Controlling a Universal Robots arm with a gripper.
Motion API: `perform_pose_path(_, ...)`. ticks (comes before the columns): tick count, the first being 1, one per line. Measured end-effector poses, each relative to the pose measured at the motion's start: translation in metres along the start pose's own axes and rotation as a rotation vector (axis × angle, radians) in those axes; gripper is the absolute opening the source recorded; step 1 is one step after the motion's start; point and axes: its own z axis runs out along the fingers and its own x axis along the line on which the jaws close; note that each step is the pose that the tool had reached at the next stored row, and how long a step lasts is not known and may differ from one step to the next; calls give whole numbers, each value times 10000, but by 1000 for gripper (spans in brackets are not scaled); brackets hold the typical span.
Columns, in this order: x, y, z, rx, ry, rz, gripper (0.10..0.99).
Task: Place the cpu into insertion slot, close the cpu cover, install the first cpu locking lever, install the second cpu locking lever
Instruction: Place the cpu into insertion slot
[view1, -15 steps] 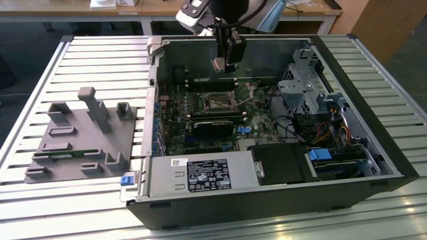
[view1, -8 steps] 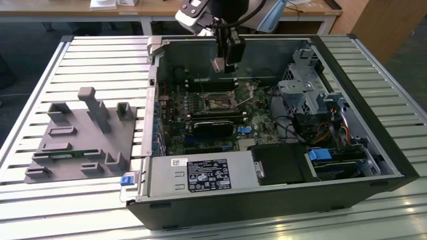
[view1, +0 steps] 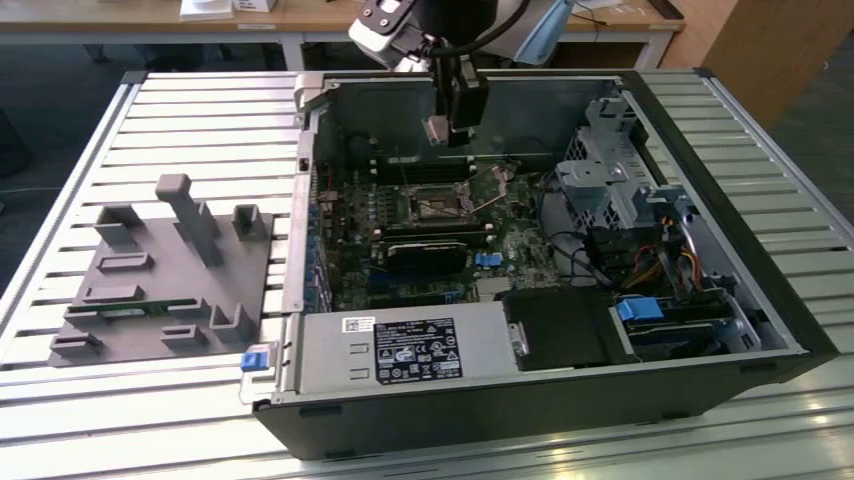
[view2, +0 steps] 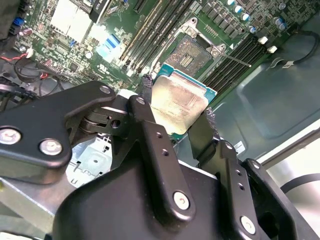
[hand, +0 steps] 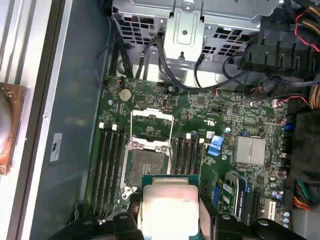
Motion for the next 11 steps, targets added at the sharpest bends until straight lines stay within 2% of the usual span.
perform_pose_path(11, 0, -3, 5, -7, -29, 333, 537)
